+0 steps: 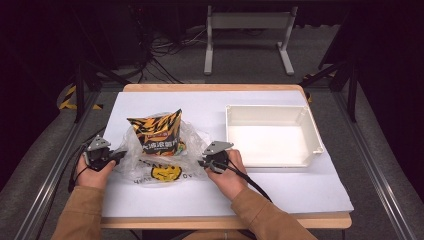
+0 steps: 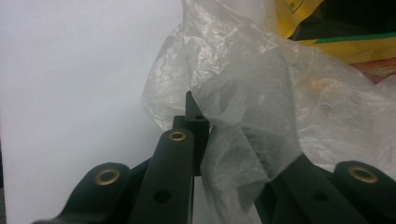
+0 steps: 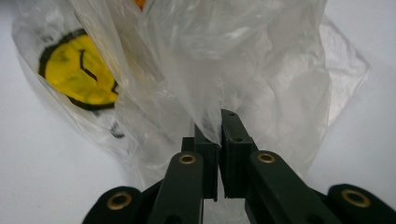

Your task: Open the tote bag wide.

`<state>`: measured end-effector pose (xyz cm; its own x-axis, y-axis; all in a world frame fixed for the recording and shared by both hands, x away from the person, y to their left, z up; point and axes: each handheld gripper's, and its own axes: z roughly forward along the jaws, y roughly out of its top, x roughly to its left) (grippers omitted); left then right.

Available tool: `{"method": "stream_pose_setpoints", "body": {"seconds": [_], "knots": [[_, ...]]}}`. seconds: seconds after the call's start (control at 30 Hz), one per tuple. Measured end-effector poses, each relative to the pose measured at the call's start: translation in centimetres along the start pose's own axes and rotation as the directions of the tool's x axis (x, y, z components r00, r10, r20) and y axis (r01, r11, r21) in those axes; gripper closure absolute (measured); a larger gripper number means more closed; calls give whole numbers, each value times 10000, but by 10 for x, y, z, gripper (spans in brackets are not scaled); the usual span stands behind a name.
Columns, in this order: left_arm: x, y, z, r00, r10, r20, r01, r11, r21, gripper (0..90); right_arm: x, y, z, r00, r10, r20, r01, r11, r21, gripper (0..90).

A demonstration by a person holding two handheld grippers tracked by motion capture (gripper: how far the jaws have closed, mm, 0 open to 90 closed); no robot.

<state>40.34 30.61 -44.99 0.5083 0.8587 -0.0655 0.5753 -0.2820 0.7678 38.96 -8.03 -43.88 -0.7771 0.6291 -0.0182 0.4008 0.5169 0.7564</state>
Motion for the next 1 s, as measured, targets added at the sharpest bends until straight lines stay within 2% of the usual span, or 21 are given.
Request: {"method": "stream_pose_setpoints", "body": {"seconds": [0.07, 0.1, 0.13, 0.23, 0.33, 0.43, 0.53, 0.63, 0.67, 0.7, 0.77, 0.9, 1.0], "knots": [[2, -1, 2, 10000, -82, -37, 82, 9999, 62, 825, -1, -2, 2, 10000, 36, -10, -36, 9999, 133, 867], [3, -2, 3, 9997, -246, 25, 246, 9997, 55, 824, -2, -6, 6, 9999, 163, -40, -161, 9988, 470, 870], [4, -3, 3, 9997, -257, 48, 257, 9997, -33, 822, -2, -8, 7, 9997, 246, -61, -244, 9993, 281, 870], [3, -3, 1, 9997, -242, 51, 243, 9994, -233, 809, -2, -8, 6, 9999, 145, -86, -142, 9994, 301, 851], [3, -2, -3, 9998, -214, 56, 216, 9987, -466, 786, -4, -7, 0, 9995, 233, -211, -232, 9997, 84, 807], [2, -1, -8, 9996, -270, 73, 275, 9966, -774, 713, -4, -5, -10, 9995, 169, -248, -175, 9995, -263, 764], [0, 0, -15, 9995, -326, -9, 322, 9932, -1117, 578, -2, -5, -22, 9998, 15, -215, -26, 9986, -520, 714], [-2, 2, -28, 9988, -491, 81, 498, 9863, -1575, 485, -1, -8, -33, 9999, 53, -128, -63, 9970, -777, 662], [-2, 4, -33, 9985, -517, 156, 536, 9825, -1782, 468, -2, -9, -36, 9999, 63, -138, -74, 9964, -841, 641], [-2, 4, -33, 9985, -517, 156, 536, 9825, -1782, 453, -2, -9, -36, 9999, 63, -138, -74, 9964, -841, 641], [-3, 6, -42, 9982, -547, 259, 589, 9759, -2099, 433, -2, -13, -44, 9997, 161, -178, -179, 9944, -1044, 583], [-7, 8, -59, 9991, -373, 196, 410, 9665, -2532, 358, -4, -16, -62, 9990, 325, -312, -365, 9899, -1373, 510], [-10, 9, -69, 9993, -309, 202, 353, 9580, -2844, 338, -6, -13, -76, 9977, 507, -455, -579, 9828, -1752, 506]]}}
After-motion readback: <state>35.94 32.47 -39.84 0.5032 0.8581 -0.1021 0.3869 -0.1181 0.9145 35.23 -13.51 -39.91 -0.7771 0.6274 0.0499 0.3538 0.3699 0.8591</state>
